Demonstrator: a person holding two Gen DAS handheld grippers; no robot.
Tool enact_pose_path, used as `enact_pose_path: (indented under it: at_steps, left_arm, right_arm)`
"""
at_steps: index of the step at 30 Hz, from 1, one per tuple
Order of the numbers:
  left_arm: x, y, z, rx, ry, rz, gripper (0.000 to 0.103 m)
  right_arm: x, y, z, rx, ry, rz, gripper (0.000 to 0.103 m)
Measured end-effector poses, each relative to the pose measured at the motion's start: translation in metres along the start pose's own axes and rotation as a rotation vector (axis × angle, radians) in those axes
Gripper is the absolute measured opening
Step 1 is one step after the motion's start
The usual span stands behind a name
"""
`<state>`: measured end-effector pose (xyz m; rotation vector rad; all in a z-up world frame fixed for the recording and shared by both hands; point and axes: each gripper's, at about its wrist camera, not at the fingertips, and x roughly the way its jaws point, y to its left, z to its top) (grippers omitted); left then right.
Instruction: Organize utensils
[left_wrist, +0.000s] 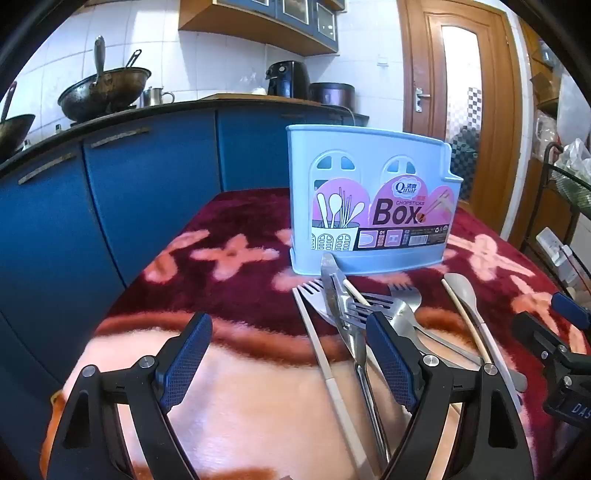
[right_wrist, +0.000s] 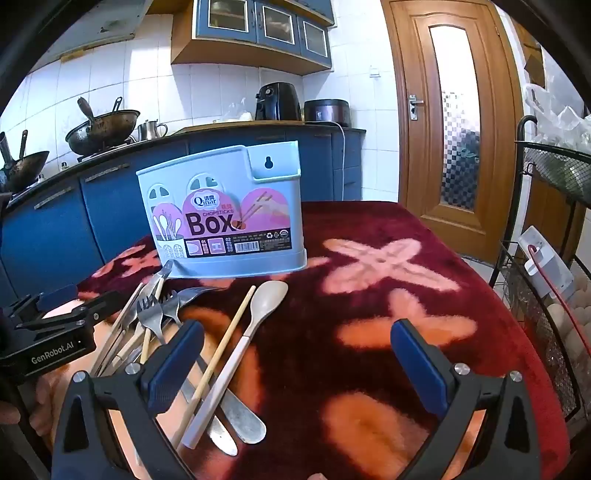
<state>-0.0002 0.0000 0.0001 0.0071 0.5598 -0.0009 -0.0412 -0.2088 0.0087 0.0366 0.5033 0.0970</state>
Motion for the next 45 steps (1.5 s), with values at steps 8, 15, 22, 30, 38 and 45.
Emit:
enact_pose_path:
  at_steps: [8, 15, 22, 30, 38, 45]
  left_arm:
    - [0.0011, 0.0023, 0.0008, -0.002, 0.006, -0.007, 0.086]
    - [-0.0002, -0.0001, 0.0001, 0.003, -0.003, 0.001, 0.086]
    - [-0.0002, -0.0002, 0.0001, 0.003, -0.004, 0.002, 0.086]
    - [-0.0003, -0.0002, 0.0001, 0.002, -0.004, 0.001, 0.086]
    - [-0.0003, -0.0002, 0.0000, 0.003, -0.005, 0.002, 0.086]
    - [-0.0003, -0.0002, 0.0001, 0.003, -0.006, 0.001, 0.086]
  right_arm:
    - [0.0004, -0.0006, -0.0001, 0.001, -0.001, 0.002, 0.103]
    - [0.0002, -0.0005, -0.0001, 0.000, -0.001, 0.001, 0.103]
    - [0.0002, -0.0006, 0.0000, 0.000, -0.001, 0.001, 0.103]
    - [0.0000, -0.0009, -0.0002, 0.001, -0.002, 0.001, 0.103]
    - [-0.0001, -0.0009, -0.0004, 0.001, -0.002, 0.001, 0.103]
    - [-0.0003, -0.0009, -0.0003, 0.001, -0.002, 0.001, 0.103]
